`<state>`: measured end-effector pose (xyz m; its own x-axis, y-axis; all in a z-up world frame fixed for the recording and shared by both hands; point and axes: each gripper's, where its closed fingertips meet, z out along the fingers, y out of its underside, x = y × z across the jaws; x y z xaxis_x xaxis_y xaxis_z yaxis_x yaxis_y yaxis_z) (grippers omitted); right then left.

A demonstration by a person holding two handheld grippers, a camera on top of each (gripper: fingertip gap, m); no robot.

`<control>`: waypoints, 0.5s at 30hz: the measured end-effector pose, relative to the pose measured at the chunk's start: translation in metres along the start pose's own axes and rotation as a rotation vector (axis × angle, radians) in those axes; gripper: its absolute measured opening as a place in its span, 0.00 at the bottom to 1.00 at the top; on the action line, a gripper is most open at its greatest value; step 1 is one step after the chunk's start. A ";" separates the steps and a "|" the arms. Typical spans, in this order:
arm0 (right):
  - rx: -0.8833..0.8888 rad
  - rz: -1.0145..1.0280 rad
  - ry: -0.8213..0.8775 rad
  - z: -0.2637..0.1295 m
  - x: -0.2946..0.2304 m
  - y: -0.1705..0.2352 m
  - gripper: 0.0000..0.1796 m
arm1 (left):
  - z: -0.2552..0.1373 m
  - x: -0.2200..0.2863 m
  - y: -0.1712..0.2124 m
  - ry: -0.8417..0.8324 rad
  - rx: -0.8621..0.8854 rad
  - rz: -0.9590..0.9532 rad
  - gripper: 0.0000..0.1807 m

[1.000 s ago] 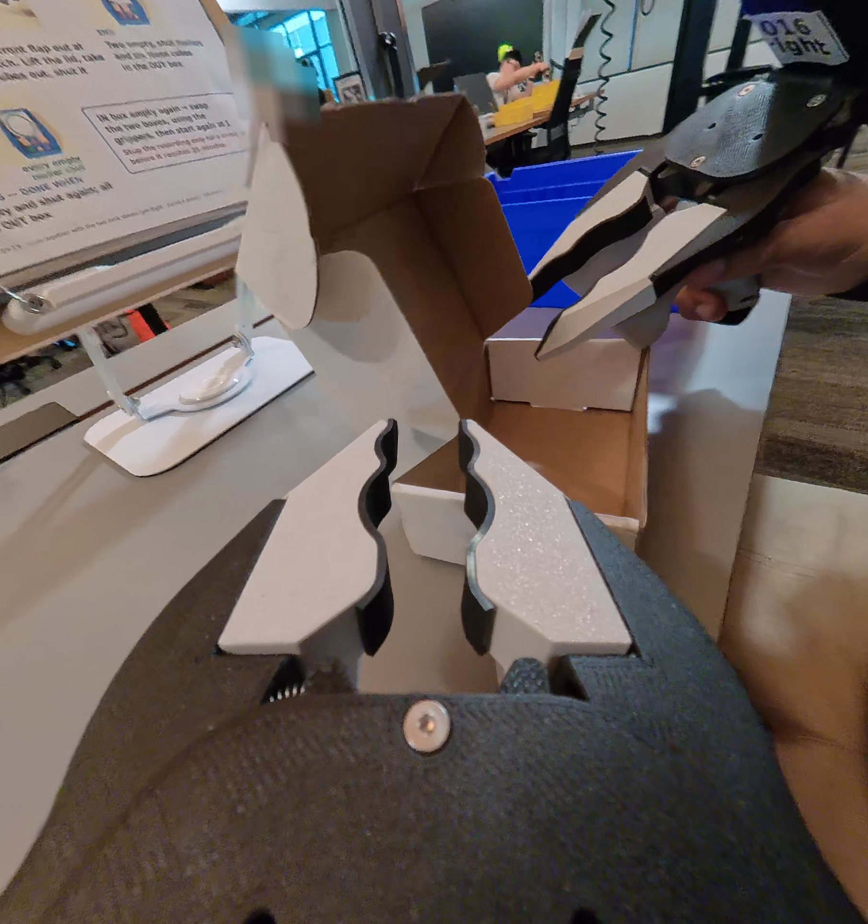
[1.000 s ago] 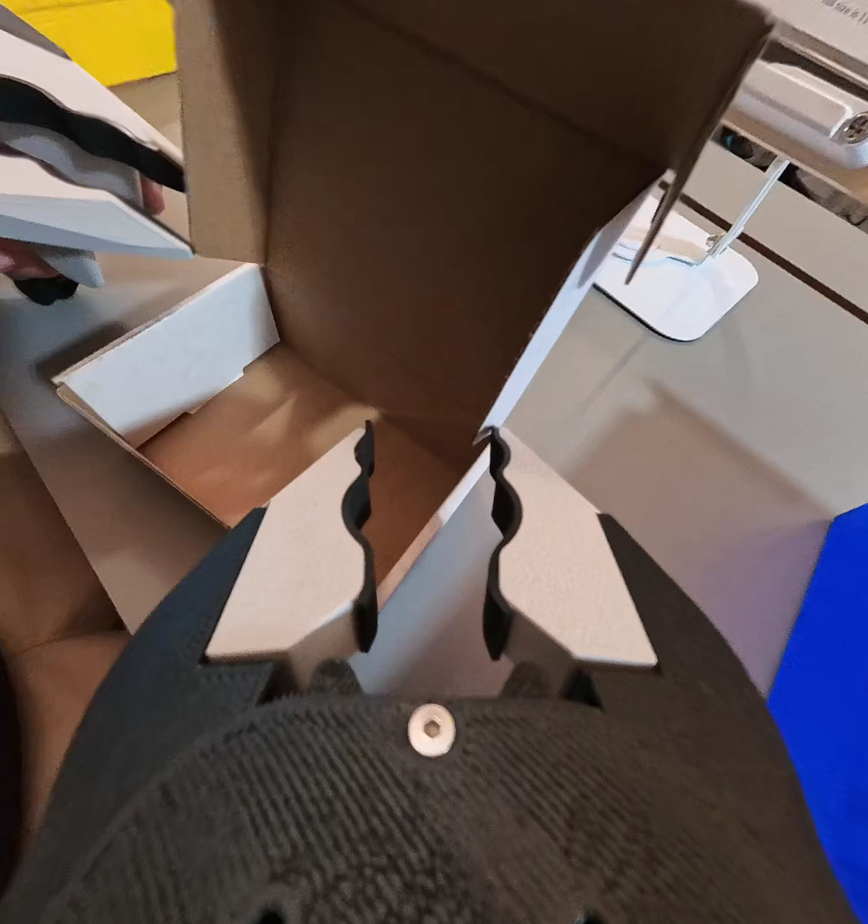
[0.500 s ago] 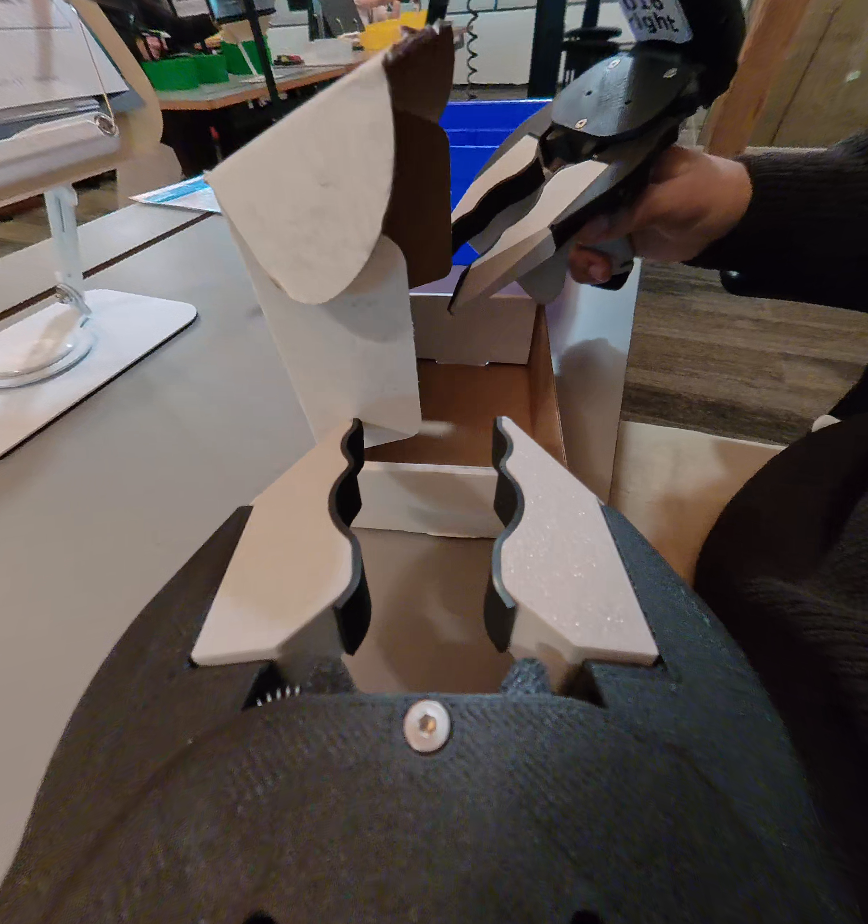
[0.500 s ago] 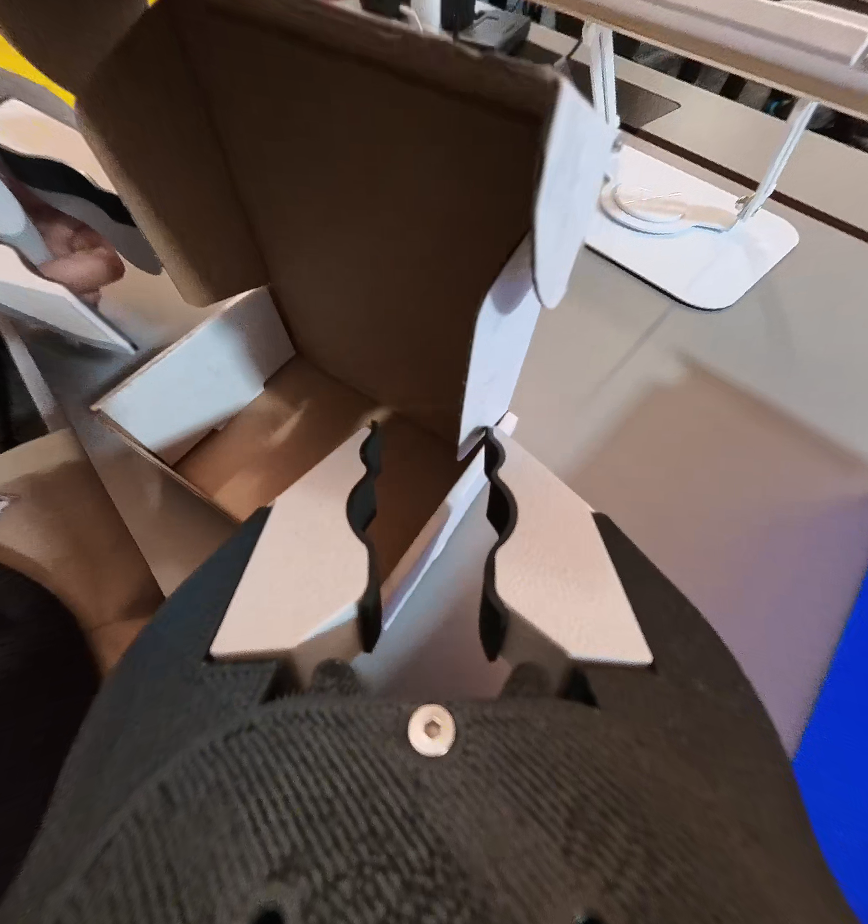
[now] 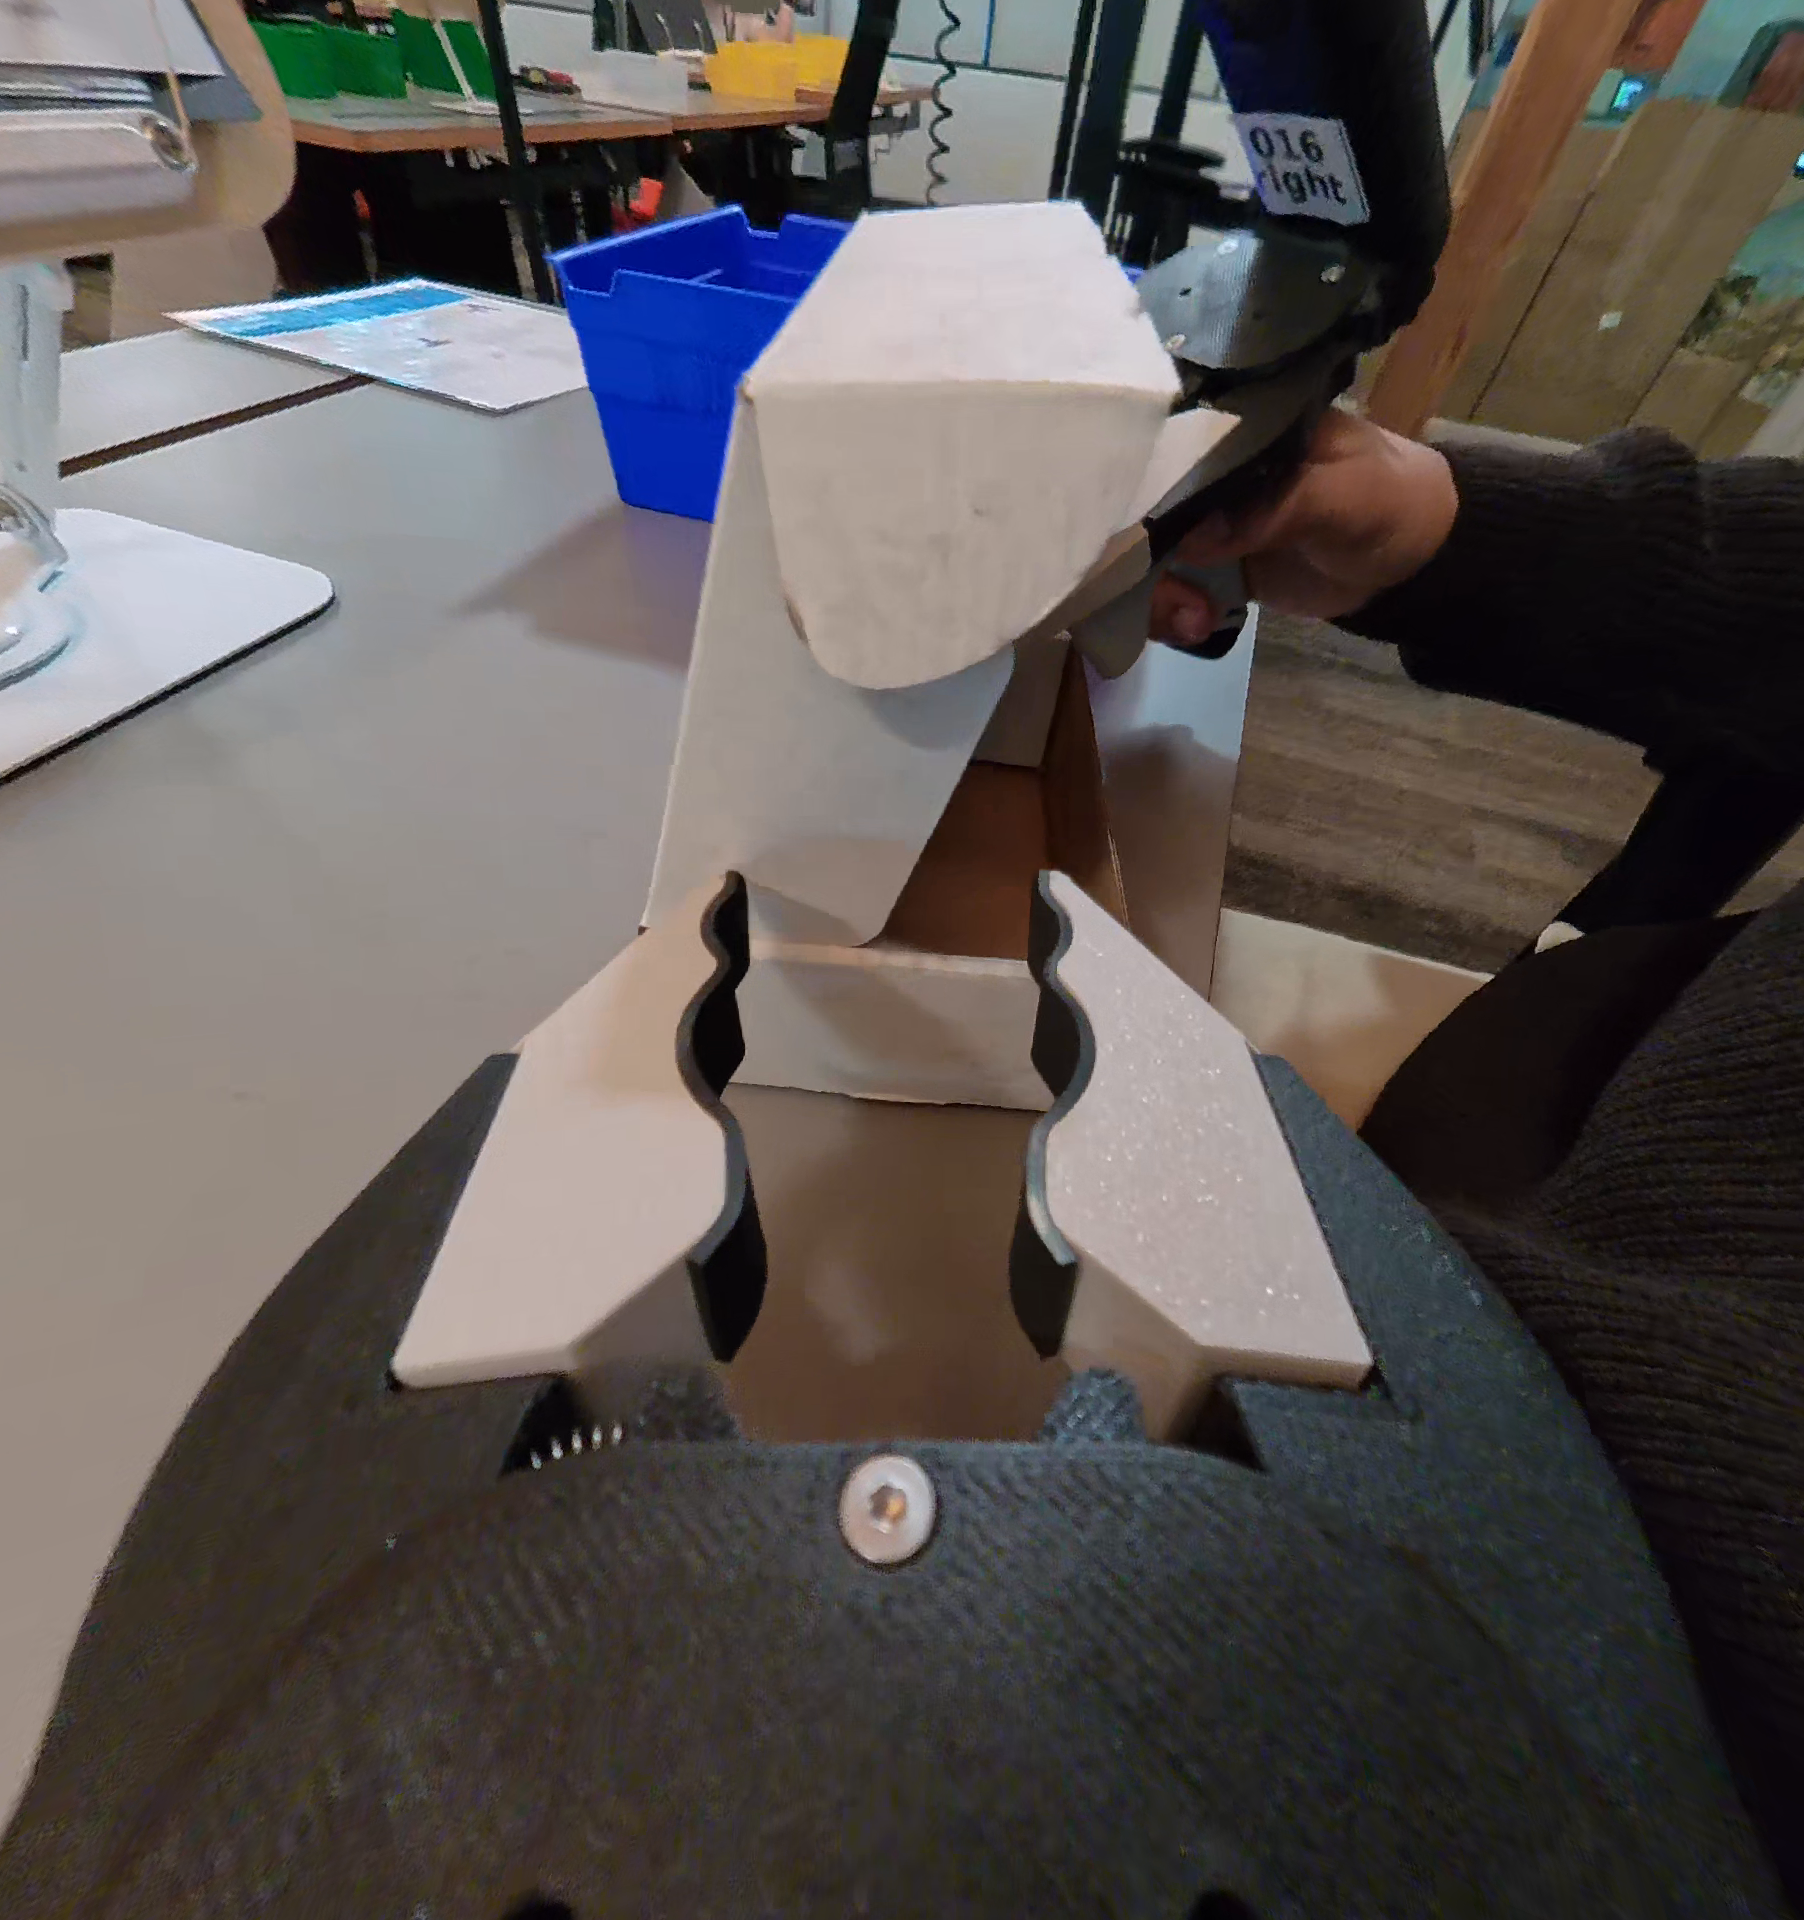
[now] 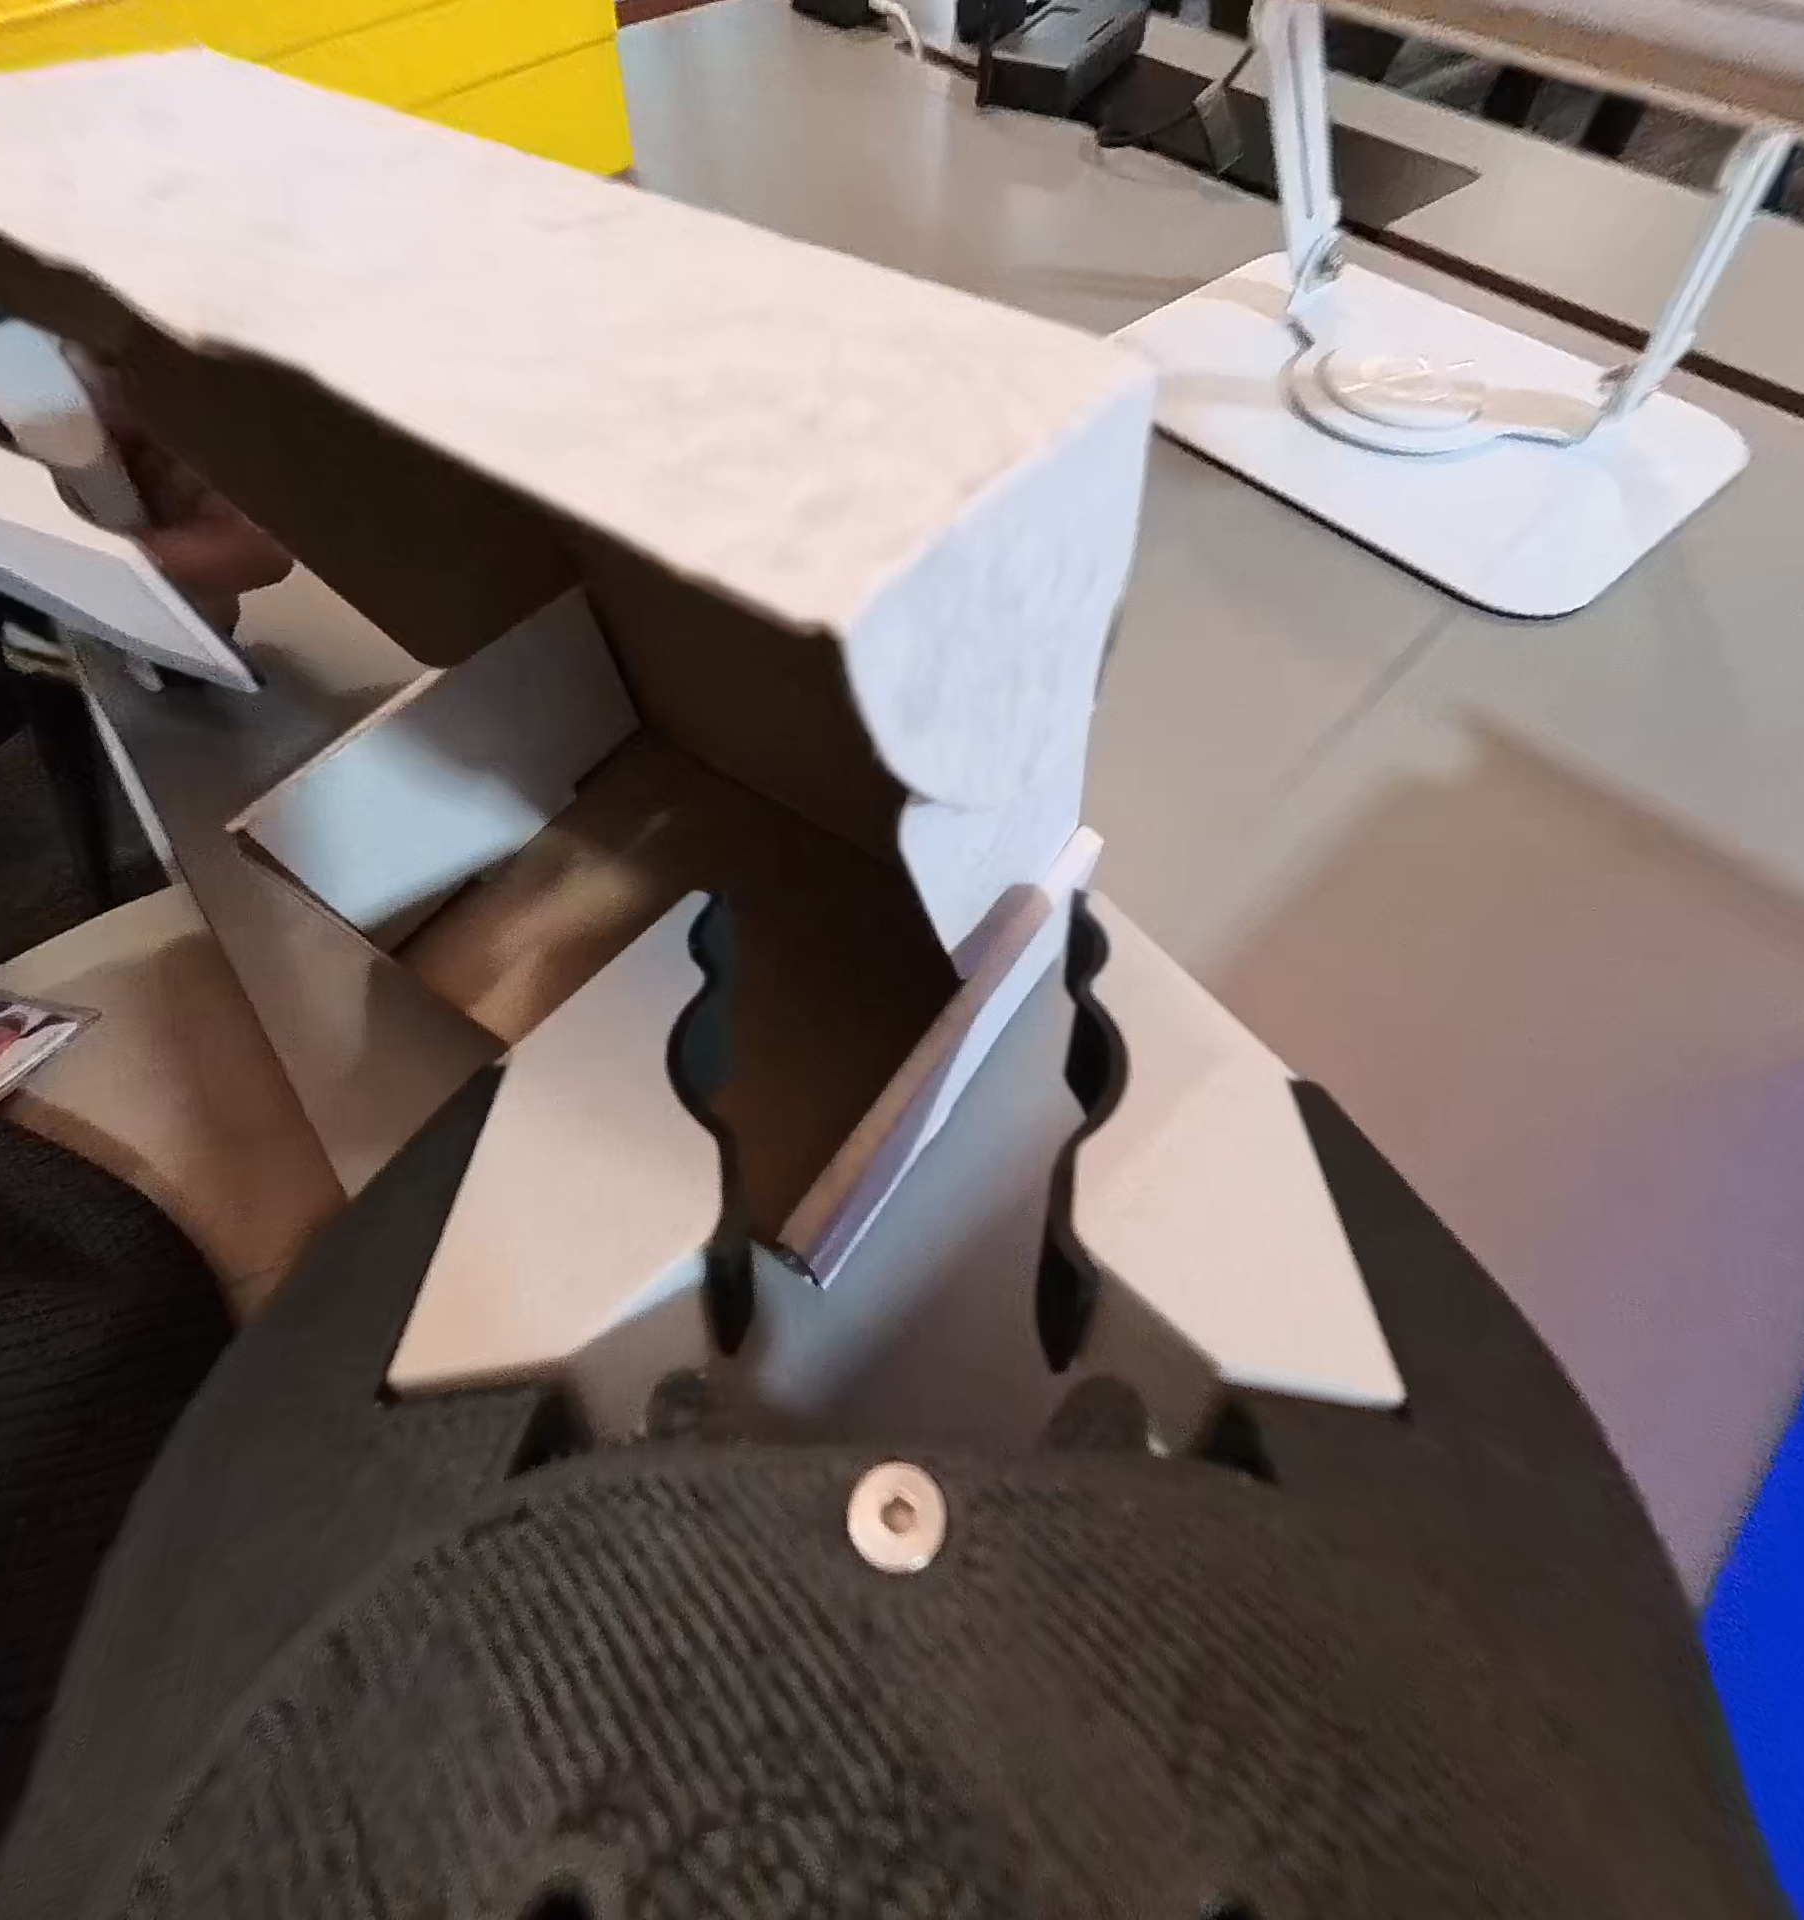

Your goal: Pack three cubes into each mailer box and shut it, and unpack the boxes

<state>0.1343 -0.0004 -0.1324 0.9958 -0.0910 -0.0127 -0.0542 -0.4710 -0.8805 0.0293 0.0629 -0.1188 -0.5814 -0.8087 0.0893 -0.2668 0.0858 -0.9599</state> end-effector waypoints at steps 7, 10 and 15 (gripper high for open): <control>0.305 0.204 -0.100 -0.030 0.010 -0.044 0.48 | -0.007 0.001 -0.012 0.042 0.083 -0.066 0.31; 0.372 0.222 -0.150 -0.039 0.007 -0.053 0.47 | -0.010 0.007 -0.022 0.072 0.133 -0.077 0.30; 0.296 0.100 -0.117 -0.032 -0.002 -0.045 0.38 | -0.008 0.010 -0.026 0.061 0.148 -0.051 0.30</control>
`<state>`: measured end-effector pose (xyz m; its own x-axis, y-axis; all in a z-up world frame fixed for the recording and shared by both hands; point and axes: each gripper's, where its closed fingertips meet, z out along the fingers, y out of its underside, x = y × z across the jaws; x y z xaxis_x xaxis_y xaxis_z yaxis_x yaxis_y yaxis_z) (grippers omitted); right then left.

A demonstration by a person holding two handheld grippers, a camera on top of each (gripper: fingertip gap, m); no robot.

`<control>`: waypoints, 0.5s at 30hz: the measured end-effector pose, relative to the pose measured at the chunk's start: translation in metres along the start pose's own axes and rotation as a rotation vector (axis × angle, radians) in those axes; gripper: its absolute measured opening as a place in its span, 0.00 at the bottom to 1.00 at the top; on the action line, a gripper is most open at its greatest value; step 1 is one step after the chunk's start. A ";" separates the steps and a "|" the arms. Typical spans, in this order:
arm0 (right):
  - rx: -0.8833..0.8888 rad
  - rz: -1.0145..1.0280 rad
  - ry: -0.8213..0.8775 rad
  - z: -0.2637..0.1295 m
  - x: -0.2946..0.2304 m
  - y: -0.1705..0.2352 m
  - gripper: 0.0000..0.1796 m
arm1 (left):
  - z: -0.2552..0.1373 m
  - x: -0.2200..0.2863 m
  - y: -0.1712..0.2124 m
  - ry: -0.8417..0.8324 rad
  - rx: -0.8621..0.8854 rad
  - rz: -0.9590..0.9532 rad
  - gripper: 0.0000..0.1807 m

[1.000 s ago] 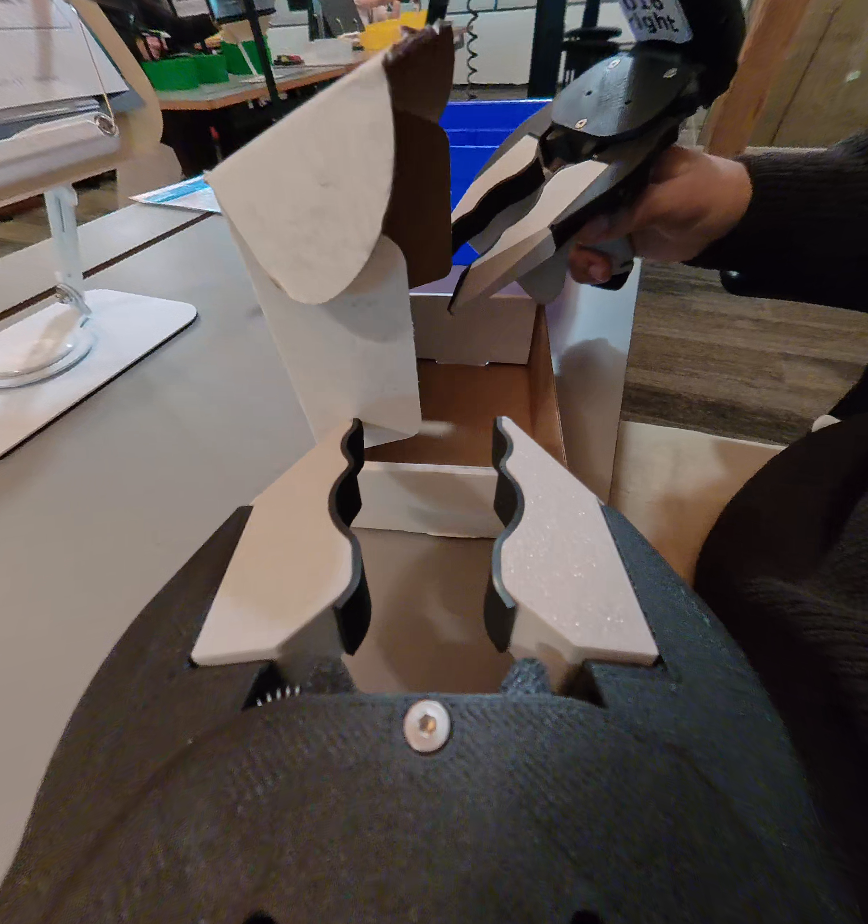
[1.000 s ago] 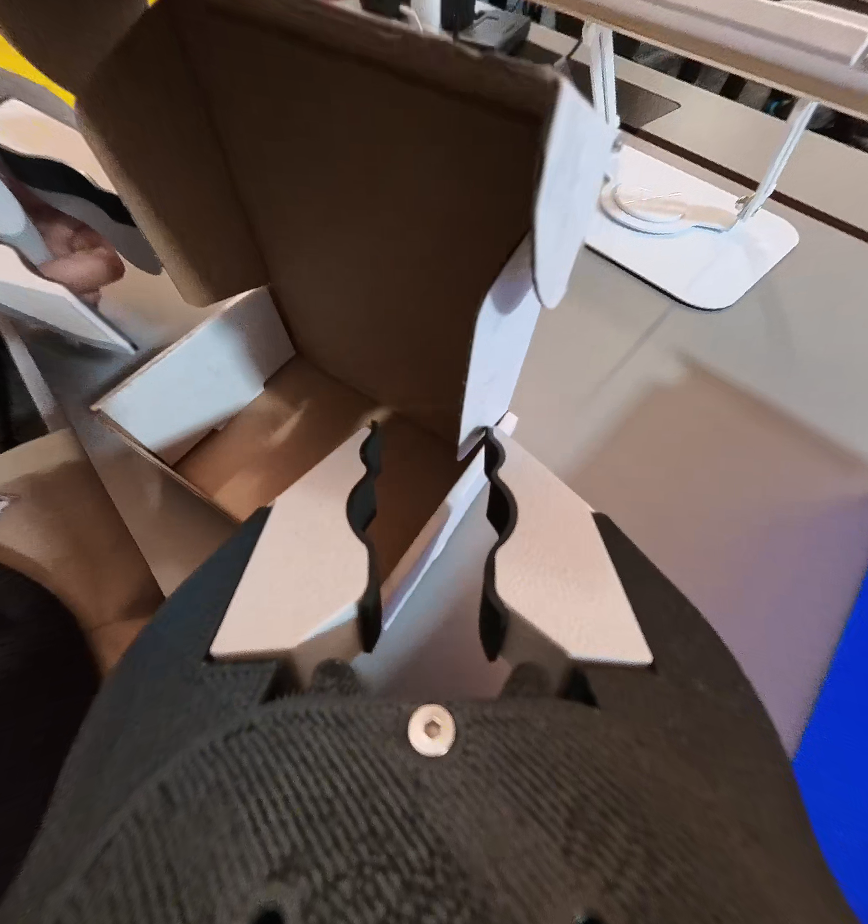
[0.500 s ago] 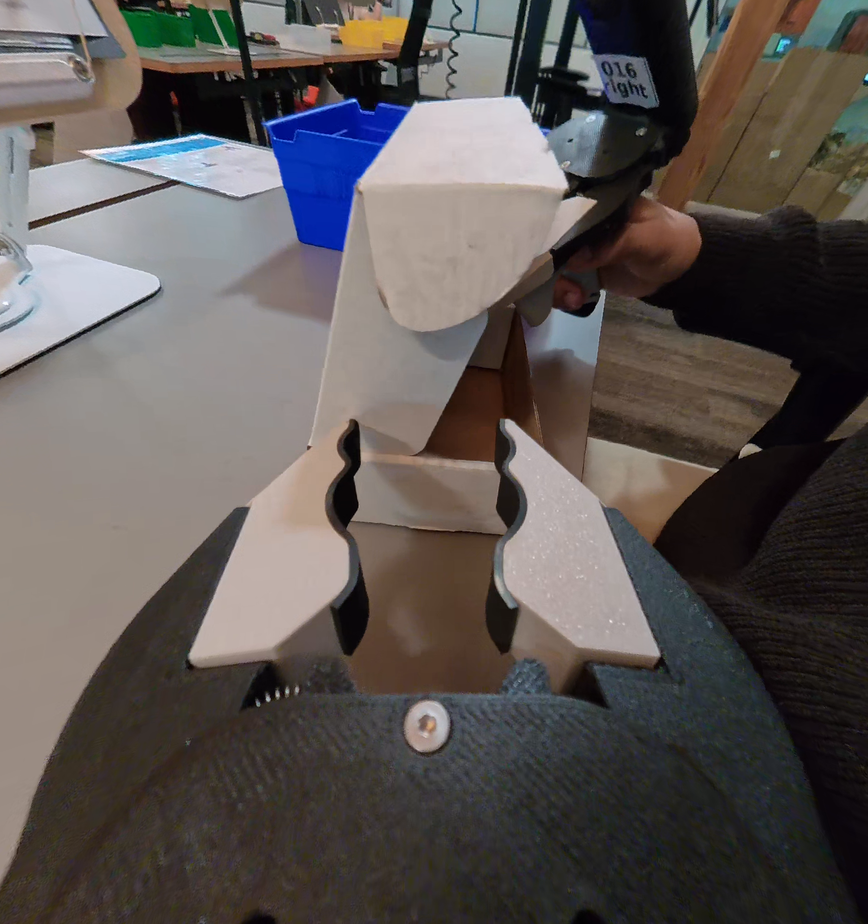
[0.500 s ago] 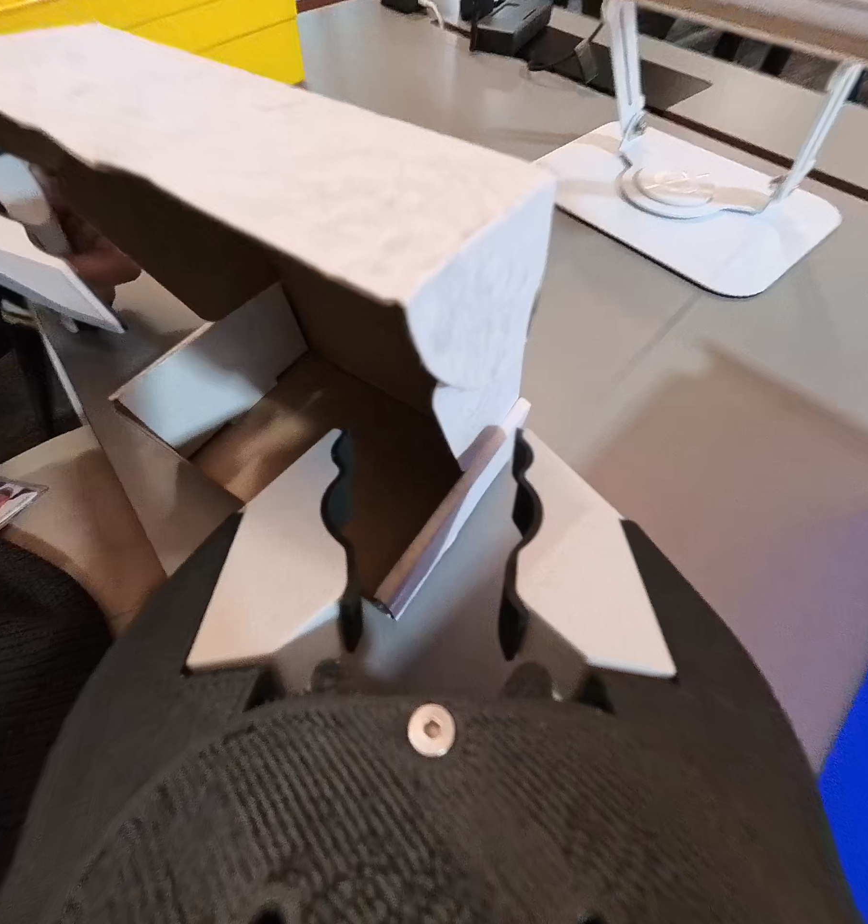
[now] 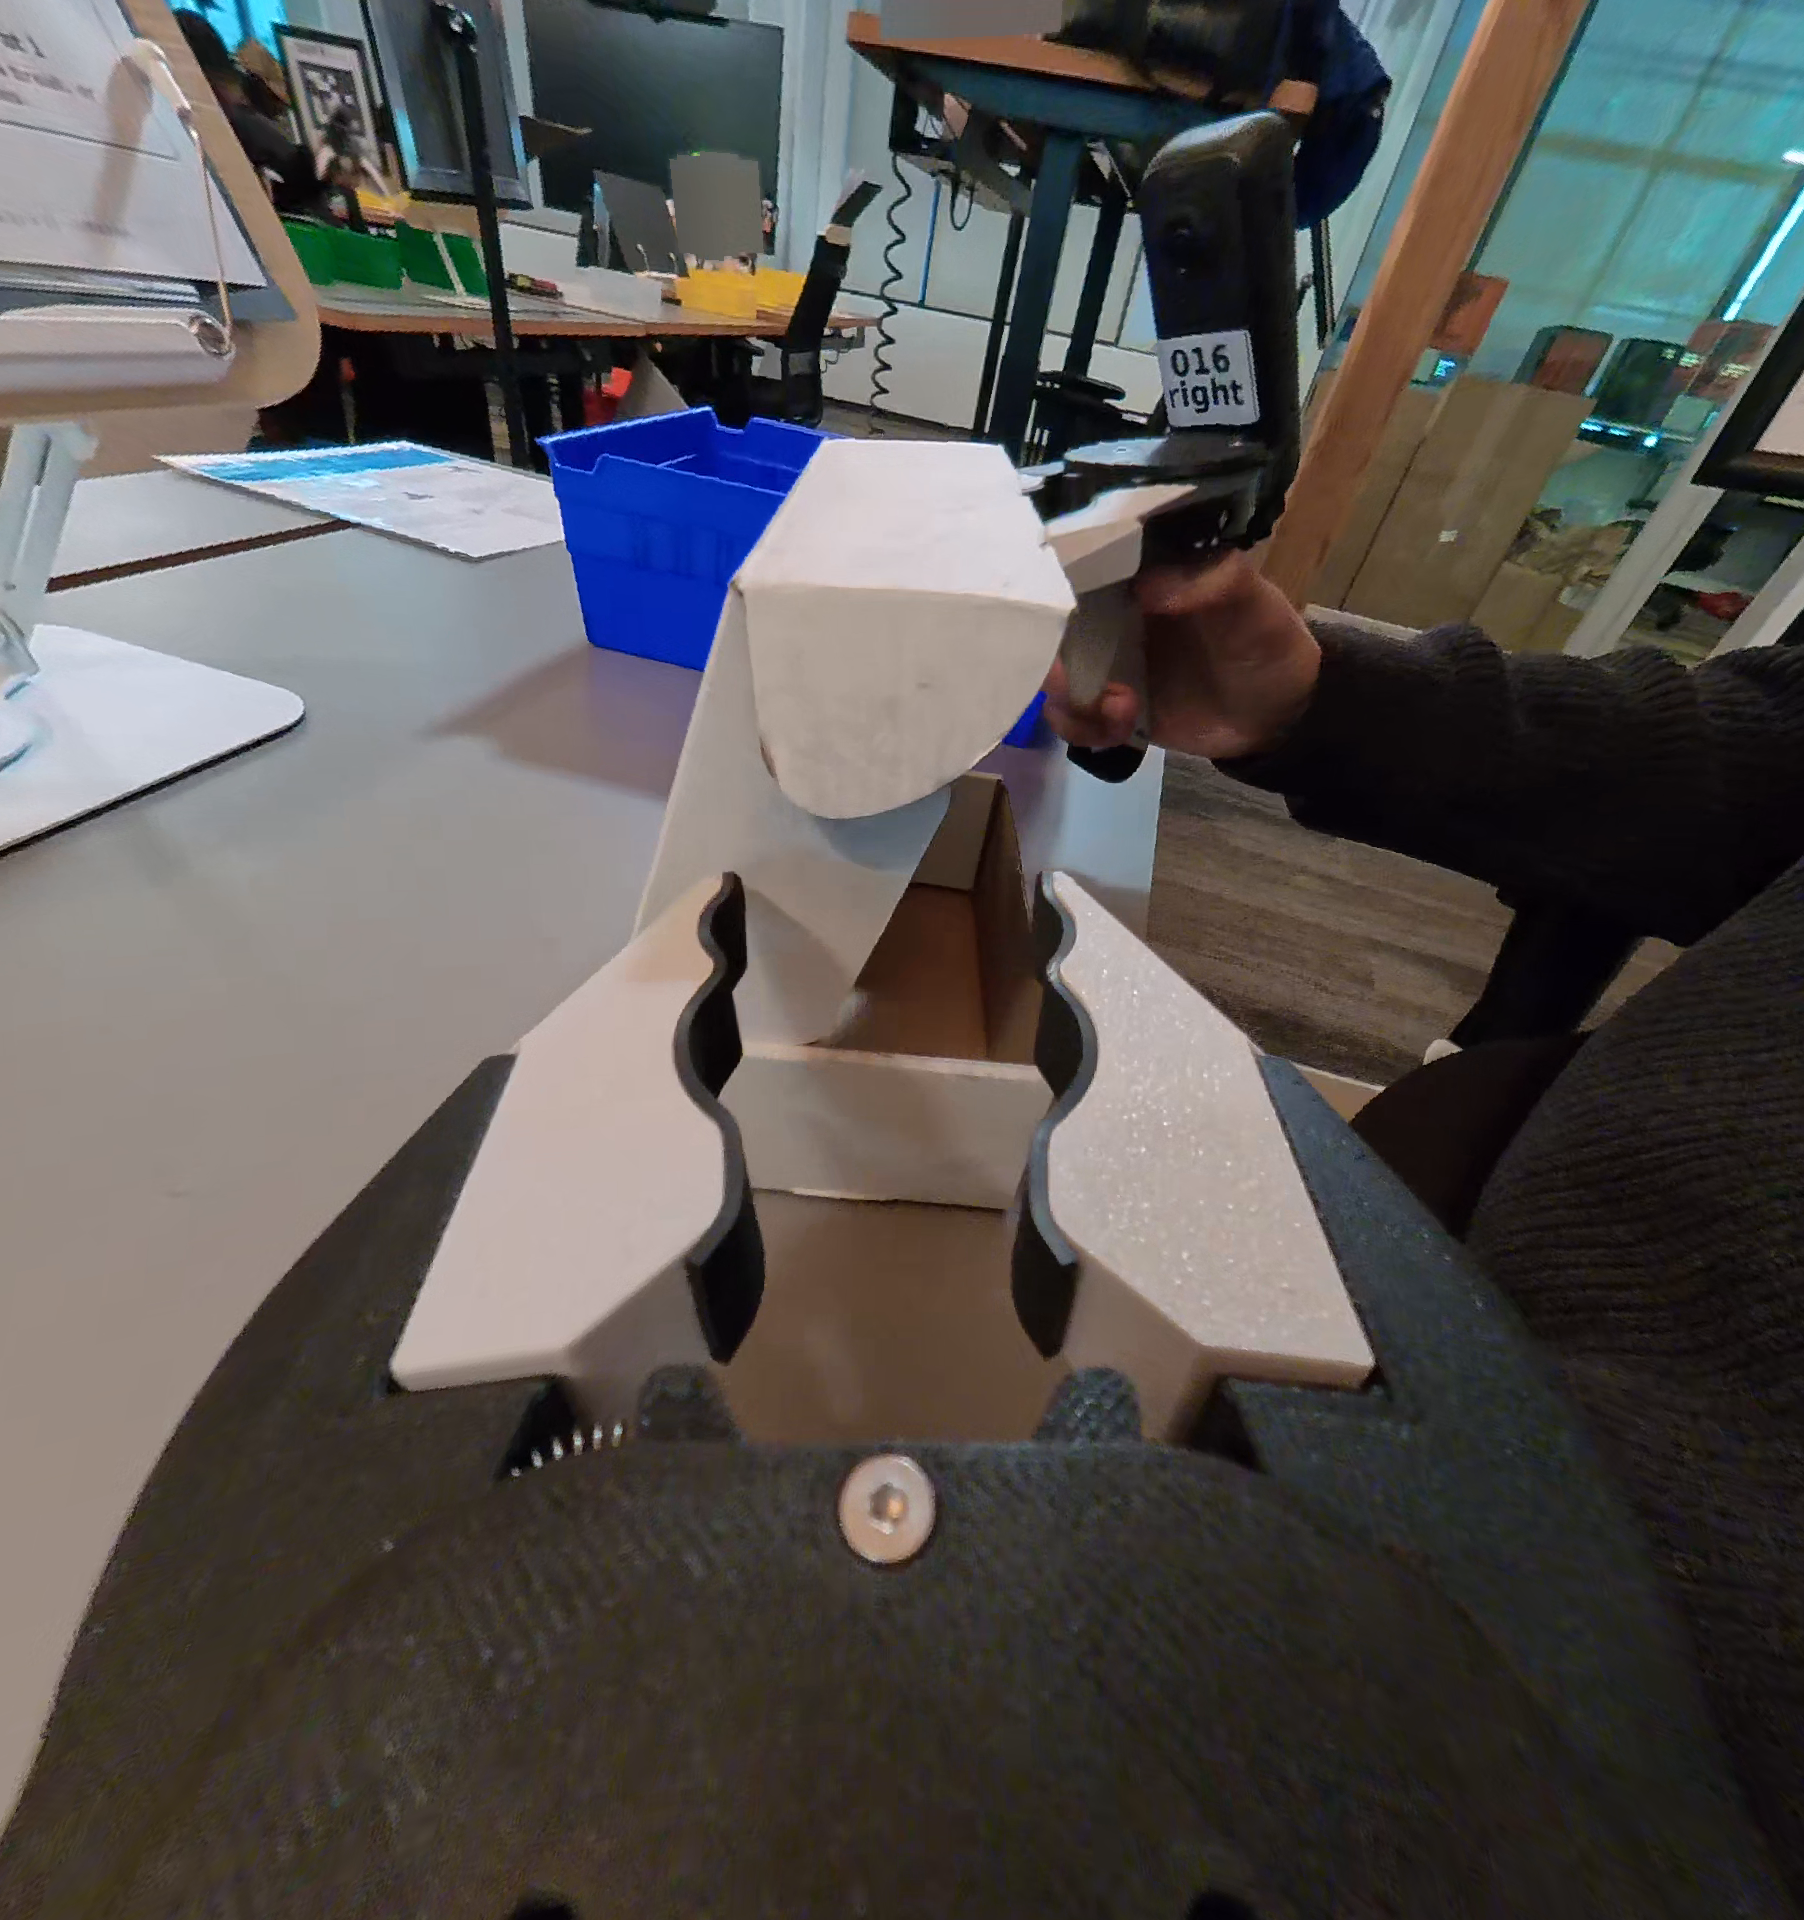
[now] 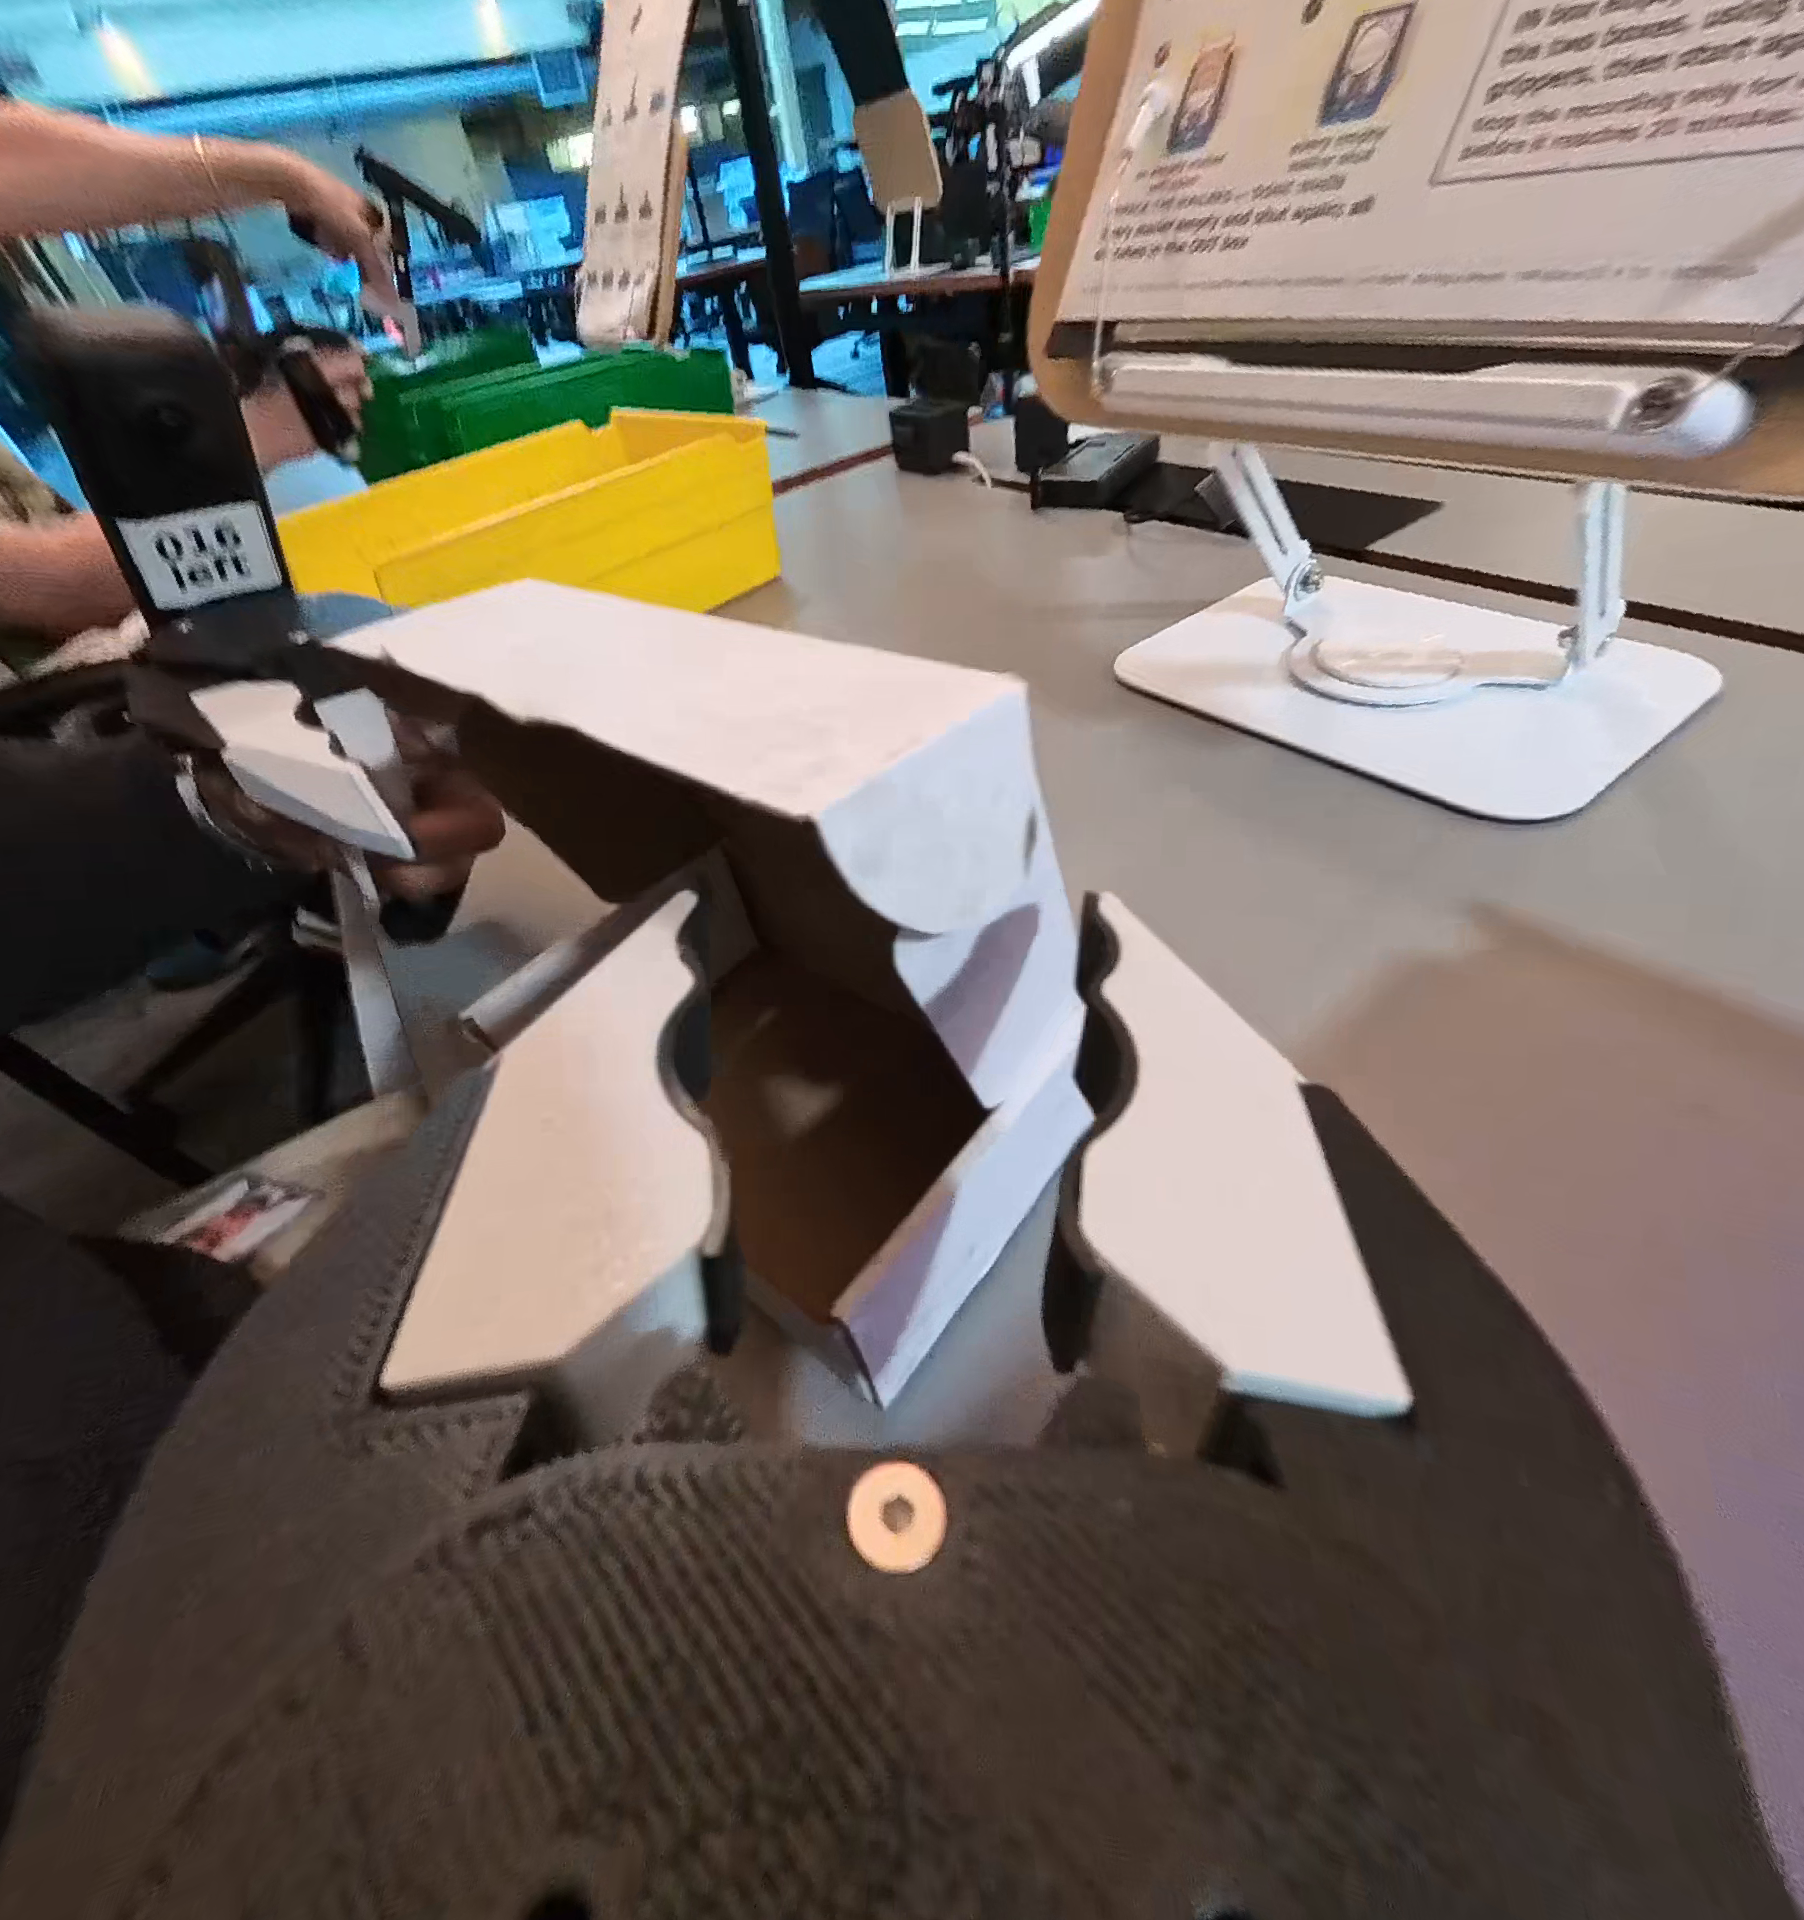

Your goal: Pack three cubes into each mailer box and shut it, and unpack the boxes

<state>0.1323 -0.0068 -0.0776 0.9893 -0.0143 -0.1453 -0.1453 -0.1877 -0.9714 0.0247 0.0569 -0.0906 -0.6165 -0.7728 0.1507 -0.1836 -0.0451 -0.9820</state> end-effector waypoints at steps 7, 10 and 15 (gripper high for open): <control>-0.068 -0.035 -0.002 0.009 -0.007 0.013 0.38 | 0.005 -0.004 0.004 -0.050 -0.022 -0.012 0.13; -0.058 0.042 -0.028 0.009 -0.006 0.013 0.38 | 0.007 -0.006 0.007 -0.069 -0.048 -0.023 0.02; -0.119 0.072 -0.029 0.011 -0.002 0.026 0.38 | 0.011 -0.007 0.015 -0.068 -0.091 -0.048 0.00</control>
<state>0.1260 -0.0012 -0.1043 0.9754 -0.0037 -0.2204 -0.2112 -0.3027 -0.9294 0.0349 0.0547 -0.1078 -0.5524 -0.8124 0.1866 -0.2823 -0.0283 -0.9589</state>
